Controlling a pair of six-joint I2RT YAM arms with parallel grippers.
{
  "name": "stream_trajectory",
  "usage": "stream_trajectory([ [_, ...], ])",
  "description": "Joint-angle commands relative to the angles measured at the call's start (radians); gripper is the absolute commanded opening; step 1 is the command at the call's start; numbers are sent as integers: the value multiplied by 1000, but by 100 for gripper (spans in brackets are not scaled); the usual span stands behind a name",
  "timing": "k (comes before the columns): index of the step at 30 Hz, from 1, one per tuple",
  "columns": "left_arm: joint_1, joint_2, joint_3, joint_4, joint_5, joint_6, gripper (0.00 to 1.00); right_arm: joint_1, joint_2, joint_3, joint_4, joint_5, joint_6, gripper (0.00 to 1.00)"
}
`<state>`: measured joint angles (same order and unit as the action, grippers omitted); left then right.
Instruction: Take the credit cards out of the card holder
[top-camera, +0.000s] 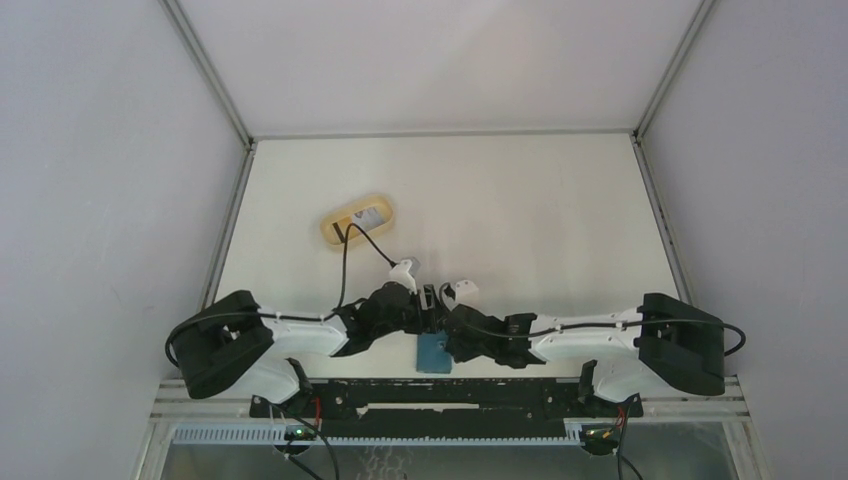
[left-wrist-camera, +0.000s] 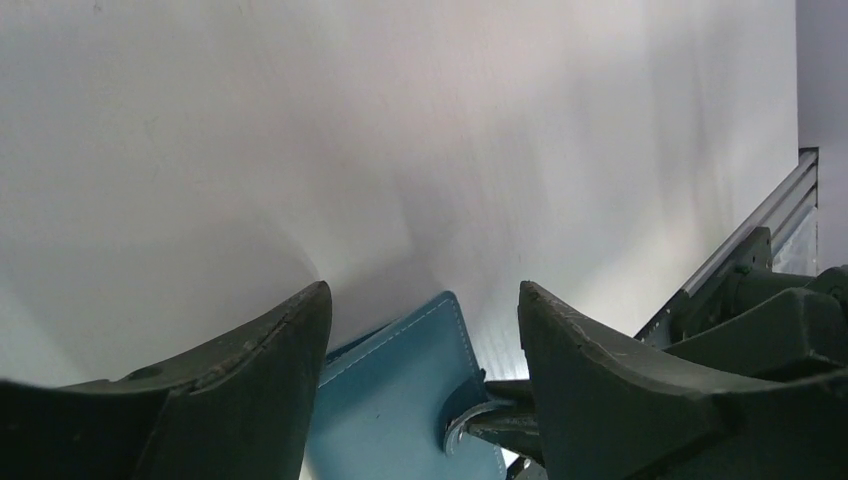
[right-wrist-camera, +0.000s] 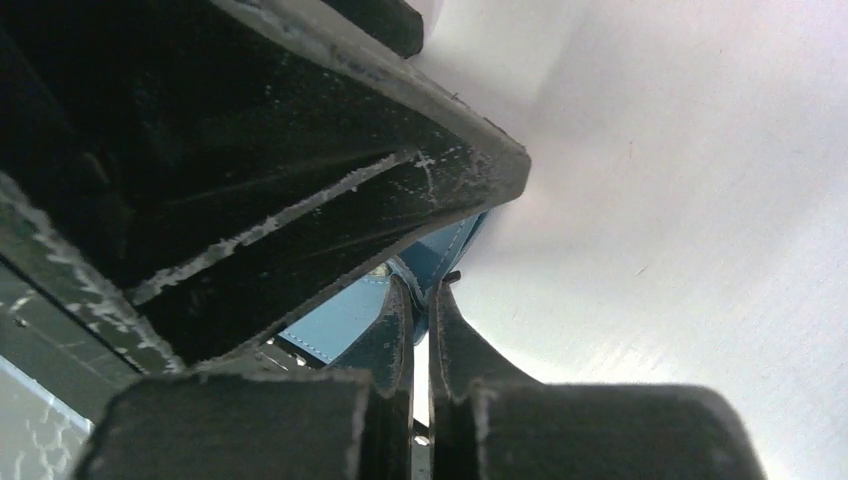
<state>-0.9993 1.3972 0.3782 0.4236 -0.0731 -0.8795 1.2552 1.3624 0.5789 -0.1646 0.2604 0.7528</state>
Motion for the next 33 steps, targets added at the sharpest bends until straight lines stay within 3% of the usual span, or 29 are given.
stream_trajectory([
  [1,-8,65,20,-115,-35,-9,75,-43,28,-1,-3,11,-48,0],
  [8,26,56,55,-171,-108,16,75,-185,-29,-1,70,-74,-129,0],
  [18,126,-99,12,-237,-129,78,75,-377,-86,16,207,-233,-218,0],
  [24,126,-104,-17,-197,-113,64,75,-444,-91,-8,330,-386,-197,0],
  [33,126,-256,-19,-257,-74,71,77,-469,-103,-13,337,-429,-208,0],
])
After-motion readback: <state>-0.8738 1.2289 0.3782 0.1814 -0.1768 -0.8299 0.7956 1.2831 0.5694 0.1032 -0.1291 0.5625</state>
